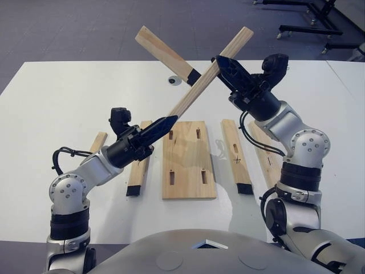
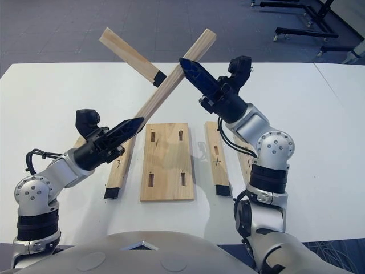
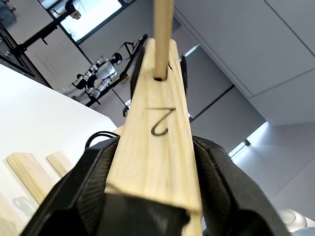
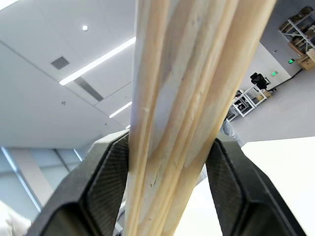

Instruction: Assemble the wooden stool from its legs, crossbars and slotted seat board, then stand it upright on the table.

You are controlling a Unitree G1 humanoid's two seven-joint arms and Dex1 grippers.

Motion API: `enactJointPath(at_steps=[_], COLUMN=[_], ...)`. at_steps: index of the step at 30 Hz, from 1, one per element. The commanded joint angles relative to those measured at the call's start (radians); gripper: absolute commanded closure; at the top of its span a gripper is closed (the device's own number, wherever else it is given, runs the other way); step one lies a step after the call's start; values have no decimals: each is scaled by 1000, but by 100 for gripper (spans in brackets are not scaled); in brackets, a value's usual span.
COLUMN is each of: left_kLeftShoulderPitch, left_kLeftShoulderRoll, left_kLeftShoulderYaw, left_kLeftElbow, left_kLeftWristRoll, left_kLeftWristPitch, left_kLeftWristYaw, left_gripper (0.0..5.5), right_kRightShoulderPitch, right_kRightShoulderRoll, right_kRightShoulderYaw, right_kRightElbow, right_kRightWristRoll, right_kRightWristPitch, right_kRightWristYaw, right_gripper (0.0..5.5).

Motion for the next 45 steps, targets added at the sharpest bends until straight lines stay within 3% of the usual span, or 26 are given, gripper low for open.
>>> enactJointPath(at_steps=[1,5,13,18,21,29,38,45], left_kLeftShoulderPitch=[3,14,62,70,61,17,67,66], left_kLeftShoulderRoll=[7,14,53,73,58,140,163,166], left_kLeftShoulderYaw=[9,14,98,175,188,129,78,81], left_kLeftElbow=[10,27,156,216,229,226,140,129], left_kLeftWristRoll=[-11,-3,116,180,217,399,425,420], left_kLeftWristPitch=[-15,-15,-65,-105,-133,-141,-85,-58], left_kLeftWristYaw=[-18,-36,-111,-141,-139,-214,-279,-280], left_gripper=[255,192,188,188,188,188,188,188], right_kRightShoulderPitch=[9,1,-21,-71,-89,-107,-164,-139], right_kRightShoulderRoll=[-24,-14,-83,-247,-296,-235,-276,-273], right_kRightShoulderYaw=[-4,-25,-95,-59,4,151,180,185], right_kRightElbow=[-7,12,38,135,166,173,259,270], right_kRightWristRoll=[-25,-24,-64,-256,-431,-618,-600,-660], right_kRightWristPitch=[-4,-31,-93,-162,-315,-592,-430,-535], right_kRightWristYaw=[0,-17,26,210,350,627,715,756], right_gripper=[330,332,339,341,341,341,341,341])
